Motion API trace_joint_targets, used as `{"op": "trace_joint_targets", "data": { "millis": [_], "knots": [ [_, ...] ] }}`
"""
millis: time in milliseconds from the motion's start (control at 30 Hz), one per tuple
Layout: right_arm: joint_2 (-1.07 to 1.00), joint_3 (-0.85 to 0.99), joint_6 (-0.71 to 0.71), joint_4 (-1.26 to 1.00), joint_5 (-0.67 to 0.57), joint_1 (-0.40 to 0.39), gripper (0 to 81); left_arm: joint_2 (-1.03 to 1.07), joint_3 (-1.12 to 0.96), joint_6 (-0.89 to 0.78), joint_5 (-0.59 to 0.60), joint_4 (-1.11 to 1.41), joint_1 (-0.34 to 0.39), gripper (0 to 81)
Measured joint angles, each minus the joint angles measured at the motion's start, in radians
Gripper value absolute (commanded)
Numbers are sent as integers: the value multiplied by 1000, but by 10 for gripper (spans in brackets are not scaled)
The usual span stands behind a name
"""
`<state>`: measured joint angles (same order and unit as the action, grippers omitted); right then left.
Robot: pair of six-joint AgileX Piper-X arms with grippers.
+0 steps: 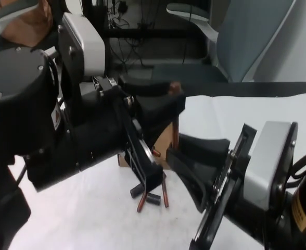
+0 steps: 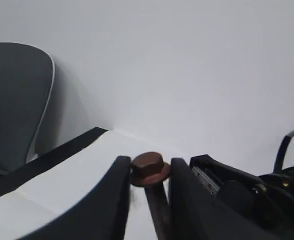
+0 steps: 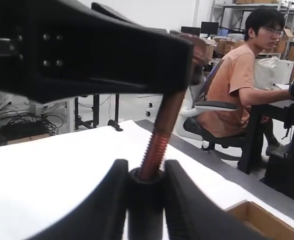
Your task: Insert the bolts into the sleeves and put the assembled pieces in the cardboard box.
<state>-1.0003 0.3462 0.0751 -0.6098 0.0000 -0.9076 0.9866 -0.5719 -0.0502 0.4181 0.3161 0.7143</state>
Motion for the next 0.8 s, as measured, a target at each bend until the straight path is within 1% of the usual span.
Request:
{"op": "trace_joint_targets", "data": {
  "millis": [33,100,133,167,200,233,267,367,600,700,767,800],
  "knots": [
    [-3,-2,-1,2,0,0,6,0,0,3,14,-8,-2,10],
    [-3,-4,-3,4,0,0,6,0,0,8,35,-15,-4,129],
    [-3,-4,-4,7,0,0,6,0,0,8,41,-18,-4,234],
    [-3,-4,-4,8,0,0,6,0,0,10,45,-17,-4,361],
    [-3,-4,-4,9,0,0,6,0,0,8,56,-17,-4,508],
    [-3,-4,-4,7,0,0,6,0,0,6,72,-27,-4,631],
    [-3,-4,-4,-2,10,0,6,0,0,6,89,-37,-1,700],
    [-3,-1,-5,-8,28,0,6,0,2,0,113,-55,4,700],
    [-3,-1,-6,18,83,4,6,-15,2,-24,113,-58,4,700],
    [-8,0,-9,66,83,14,6,-69,2,-2,85,-63,-7,700],
    [-22,0,-18,82,83,27,6,-123,2,10,40,-75,-29,700],
    [-34,2,-31,86,83,37,6,-154,2,12,4,-94,-43,662]
  ]
}}
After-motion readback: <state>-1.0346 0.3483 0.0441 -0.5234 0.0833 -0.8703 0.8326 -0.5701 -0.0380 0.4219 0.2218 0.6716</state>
